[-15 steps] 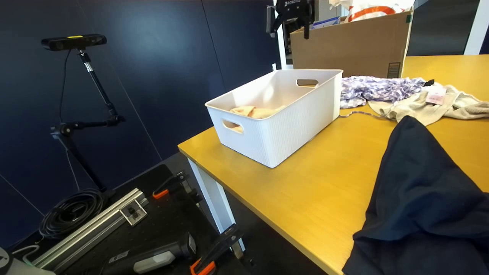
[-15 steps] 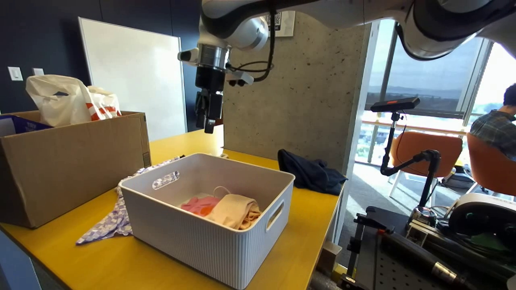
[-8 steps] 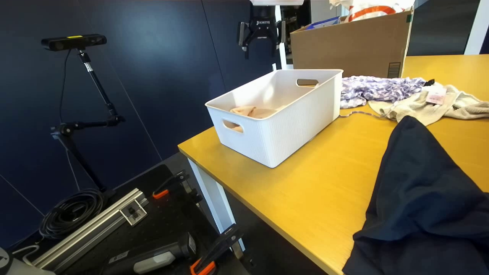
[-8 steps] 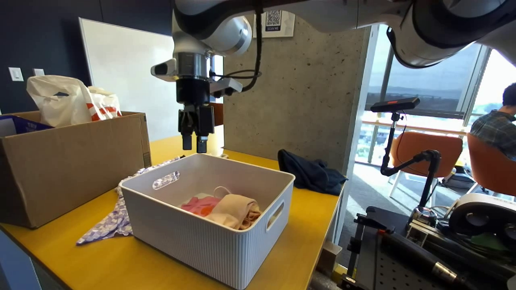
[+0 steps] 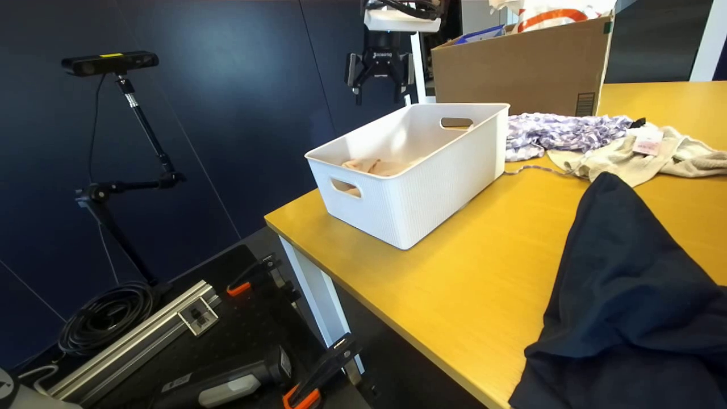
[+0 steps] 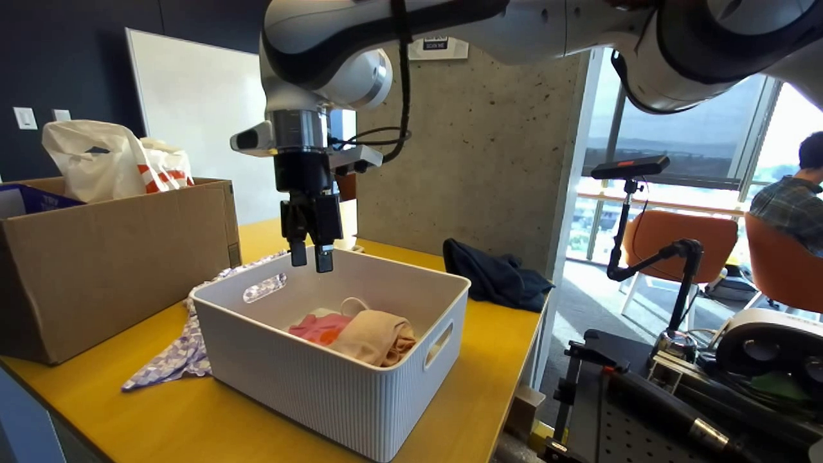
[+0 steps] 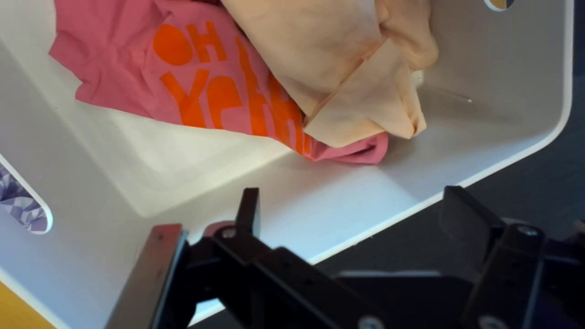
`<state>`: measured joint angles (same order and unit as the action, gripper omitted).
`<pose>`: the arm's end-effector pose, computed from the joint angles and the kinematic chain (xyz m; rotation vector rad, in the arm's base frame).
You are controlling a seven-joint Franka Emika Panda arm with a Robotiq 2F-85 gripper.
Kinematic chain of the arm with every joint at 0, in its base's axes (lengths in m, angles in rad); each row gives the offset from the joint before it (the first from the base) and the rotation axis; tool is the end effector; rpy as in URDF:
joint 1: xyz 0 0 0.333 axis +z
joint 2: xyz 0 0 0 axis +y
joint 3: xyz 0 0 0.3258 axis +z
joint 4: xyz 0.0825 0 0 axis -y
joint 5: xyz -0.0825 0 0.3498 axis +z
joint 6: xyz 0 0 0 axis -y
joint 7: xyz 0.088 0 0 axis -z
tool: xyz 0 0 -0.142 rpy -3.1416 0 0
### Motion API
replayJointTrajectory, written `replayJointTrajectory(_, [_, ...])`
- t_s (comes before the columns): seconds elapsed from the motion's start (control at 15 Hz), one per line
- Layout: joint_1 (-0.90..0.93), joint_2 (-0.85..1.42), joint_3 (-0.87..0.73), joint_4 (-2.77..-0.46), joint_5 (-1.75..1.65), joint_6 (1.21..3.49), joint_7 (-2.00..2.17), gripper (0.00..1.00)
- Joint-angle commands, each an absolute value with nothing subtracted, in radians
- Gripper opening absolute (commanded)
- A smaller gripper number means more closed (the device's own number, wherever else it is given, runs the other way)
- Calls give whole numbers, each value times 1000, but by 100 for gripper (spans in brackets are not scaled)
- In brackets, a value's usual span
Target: Put the blue and peach shirts on the table
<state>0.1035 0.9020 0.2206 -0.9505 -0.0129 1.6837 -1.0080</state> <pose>0.7071 0.1773 0.3064 -2.3647 -1.7345 0.1255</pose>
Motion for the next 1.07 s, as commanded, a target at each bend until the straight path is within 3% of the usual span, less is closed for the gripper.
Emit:
replayJointTrajectory(0.0, [136,849,215,-1063,-34,1715,-974,100])
replayJointTrajectory(0.67, [174,625,192,-1549,-116,1856,-804,100])
replayJointTrajectory(1.0, [106,514,156,-1737,-184,2073,-817,100])
